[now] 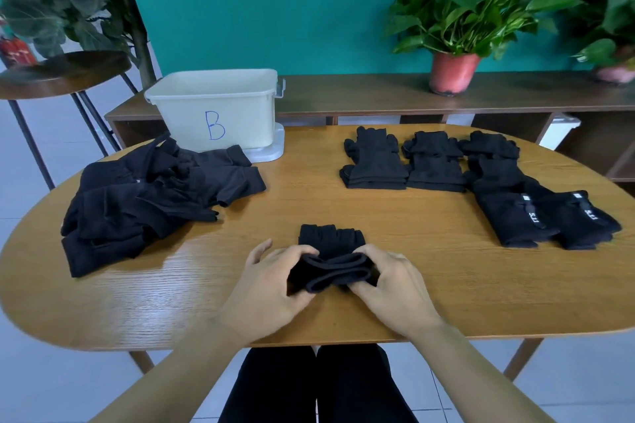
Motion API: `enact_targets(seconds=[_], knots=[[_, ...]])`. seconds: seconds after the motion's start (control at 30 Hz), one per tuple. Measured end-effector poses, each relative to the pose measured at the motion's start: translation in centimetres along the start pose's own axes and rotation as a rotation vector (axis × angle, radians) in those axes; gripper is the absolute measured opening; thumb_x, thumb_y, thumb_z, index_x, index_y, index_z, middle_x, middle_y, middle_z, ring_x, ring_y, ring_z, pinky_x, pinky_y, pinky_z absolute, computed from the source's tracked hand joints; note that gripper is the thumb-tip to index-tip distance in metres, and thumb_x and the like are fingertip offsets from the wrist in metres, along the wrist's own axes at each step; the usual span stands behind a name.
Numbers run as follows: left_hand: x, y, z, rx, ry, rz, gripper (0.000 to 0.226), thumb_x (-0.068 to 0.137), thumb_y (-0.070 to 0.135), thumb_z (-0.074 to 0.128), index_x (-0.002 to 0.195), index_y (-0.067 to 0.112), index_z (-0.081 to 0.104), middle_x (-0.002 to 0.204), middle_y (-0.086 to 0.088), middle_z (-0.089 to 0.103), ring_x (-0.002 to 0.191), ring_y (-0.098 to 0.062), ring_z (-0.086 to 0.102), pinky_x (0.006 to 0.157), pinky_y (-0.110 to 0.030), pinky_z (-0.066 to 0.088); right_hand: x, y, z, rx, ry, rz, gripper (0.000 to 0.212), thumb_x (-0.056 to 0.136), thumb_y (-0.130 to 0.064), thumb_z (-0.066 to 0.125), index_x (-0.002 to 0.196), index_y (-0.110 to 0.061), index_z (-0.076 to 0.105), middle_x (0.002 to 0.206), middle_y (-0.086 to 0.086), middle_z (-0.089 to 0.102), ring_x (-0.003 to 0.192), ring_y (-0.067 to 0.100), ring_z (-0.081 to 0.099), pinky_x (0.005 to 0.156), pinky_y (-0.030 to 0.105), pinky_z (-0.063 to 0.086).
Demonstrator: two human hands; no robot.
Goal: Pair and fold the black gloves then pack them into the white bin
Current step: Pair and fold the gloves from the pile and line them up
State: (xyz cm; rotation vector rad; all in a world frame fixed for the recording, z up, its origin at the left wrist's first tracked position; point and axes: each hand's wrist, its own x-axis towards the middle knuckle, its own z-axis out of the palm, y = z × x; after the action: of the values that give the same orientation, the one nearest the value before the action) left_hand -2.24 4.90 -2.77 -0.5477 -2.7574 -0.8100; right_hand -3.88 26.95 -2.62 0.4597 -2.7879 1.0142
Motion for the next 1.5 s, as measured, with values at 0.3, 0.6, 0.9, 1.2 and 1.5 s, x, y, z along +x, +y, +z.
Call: enact_targets(seconds=[0.3, 0.6, 0.9, 1.2, 1.5], knots=[[4.8, -0.8, 0.8, -0.247, 0.165, -0.294, 0.043, 0.095, 0.044, 0.057, 0.136, 0.032, 0.055, 0.124, 0.020, 0.065, 0.121, 0.002, 0.055, 0.110, -0.046, 0.038, 3.7, -1.5, 0.3, -0.018, 0.199, 0.288, 0.029, 0.099, -0.040, 0.052, 0.117, -0.019, 0.061, 0.101, 0.000, 0.070, 0.088, 0.019, 0.065, 0.072, 0.031, 0.050], [6.5, -0.5, 1.8, -0.073, 0.207, -0.516, 0.051, 0.092, 0.046, 0.062, 0.138, 0.025, 0.053, 0.115, 0.004, 0.069, 0.107, -0.013, 0.061, 0.107, -0.042, 0.038, 5.3, -1.6, 2.0, -0.120, 0.245, 0.436, 0.035, 0.099, -0.039, 0.053, 0.130, -0.025, 0.050, 0.108, -0.004, 0.067, 0.093, 0.018, 0.064, 0.075, 0.032, 0.051], [5.5, 0.8, 0.7, 0.081, 0.299, -0.313, 0.044, 0.097, 0.041, 0.053, 0.138, 0.027, 0.053, 0.137, 0.008, 0.053, 0.118, -0.013, 0.053, 0.106, -0.034, 0.018, 4.2, -1.2, 0.3, -0.085, 0.377, 0.298, 0.036, 0.094, -0.040, 0.059, 0.126, -0.024, 0.054, 0.120, -0.007, 0.056, 0.107, 0.012, 0.053, 0.076, 0.028, 0.043], [3.4, 5.1, 1.8, 0.388, -0.065, -0.169, 0.056, 0.108, 0.030, 0.020, 0.157, 0.012, 0.001, 0.165, -0.003, -0.005, 0.151, -0.012, -0.010, 0.119, -0.031, -0.015, 5.9, -1.4, -0.3, -0.582, 0.081, -0.315, 0.043, 0.091, -0.016, 0.065, 0.134, -0.010, 0.057, 0.144, 0.012, 0.051, 0.138, 0.027, 0.042, 0.112, 0.045, 0.032], [1.2, 6.0, 3.2, 0.449, -0.206, -0.370, 0.059, 0.107, 0.039, 0.011, 0.156, 0.013, -0.008, 0.162, -0.007, -0.019, 0.148, -0.019, -0.022, 0.121, -0.035, -0.014, 3.8, -0.7, 1.0, -0.683, -0.195, -0.194, 0.055, 0.107, -0.034, 0.024, 0.156, -0.011, 0.016, 0.161, 0.009, 0.024, 0.149, 0.022, 0.018, 0.122, 0.040, 0.009]])
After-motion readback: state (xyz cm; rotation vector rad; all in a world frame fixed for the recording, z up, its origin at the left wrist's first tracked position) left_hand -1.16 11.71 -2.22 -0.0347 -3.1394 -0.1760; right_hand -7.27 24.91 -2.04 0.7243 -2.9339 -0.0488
